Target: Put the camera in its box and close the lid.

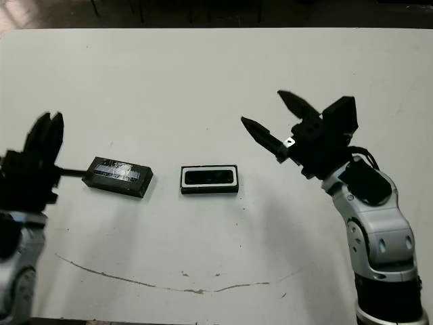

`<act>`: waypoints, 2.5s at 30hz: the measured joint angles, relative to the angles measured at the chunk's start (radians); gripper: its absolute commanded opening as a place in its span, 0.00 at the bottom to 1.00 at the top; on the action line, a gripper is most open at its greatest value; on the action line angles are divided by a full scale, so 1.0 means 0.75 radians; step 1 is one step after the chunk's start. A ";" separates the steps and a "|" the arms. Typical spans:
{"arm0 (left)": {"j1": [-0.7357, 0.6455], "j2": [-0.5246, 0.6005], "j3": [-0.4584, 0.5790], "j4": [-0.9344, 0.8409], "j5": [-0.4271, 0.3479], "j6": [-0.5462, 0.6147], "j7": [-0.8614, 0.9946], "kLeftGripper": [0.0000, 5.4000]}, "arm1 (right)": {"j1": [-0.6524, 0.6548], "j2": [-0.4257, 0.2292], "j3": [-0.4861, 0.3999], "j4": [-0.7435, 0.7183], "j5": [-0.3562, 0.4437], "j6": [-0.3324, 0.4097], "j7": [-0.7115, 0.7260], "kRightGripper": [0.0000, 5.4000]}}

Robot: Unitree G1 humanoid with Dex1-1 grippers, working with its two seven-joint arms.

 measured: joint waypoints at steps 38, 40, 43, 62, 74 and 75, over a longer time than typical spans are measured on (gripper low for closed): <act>-1.220 0.420 -1.041 1.358 0.651 -0.214 -1.478 0.00 | 0.095 -0.013 -0.020 -0.065 0.113 0.036 -0.037 0.01; -1.175 0.459 -1.020 1.306 0.640 -0.256 -1.494 0.00 | 0.099 -0.014 -0.020 -0.066 0.114 0.036 -0.037 0.01; -1.117 0.524 -0.969 1.249 0.605 -0.217 -1.552 0.00 | 0.110 -0.015 -0.020 -0.067 0.113 0.035 -0.036 0.01; -0.795 0.748 -0.853 0.680 0.530 0.052 -1.709 0.00 | 0.127 -0.018 -0.019 -0.083 0.111 0.004 -0.033 0.01; -0.731 0.776 -0.805 0.582 0.463 0.108 -1.691 0.00 | 0.126 -0.020 -0.013 -0.081 0.102 0.004 -0.033 0.01; -0.725 0.776 -0.795 0.595 0.464 0.107 -1.668 0.00 | 0.126 -0.020 -0.013 -0.081 0.103 0.004 -0.033 0.01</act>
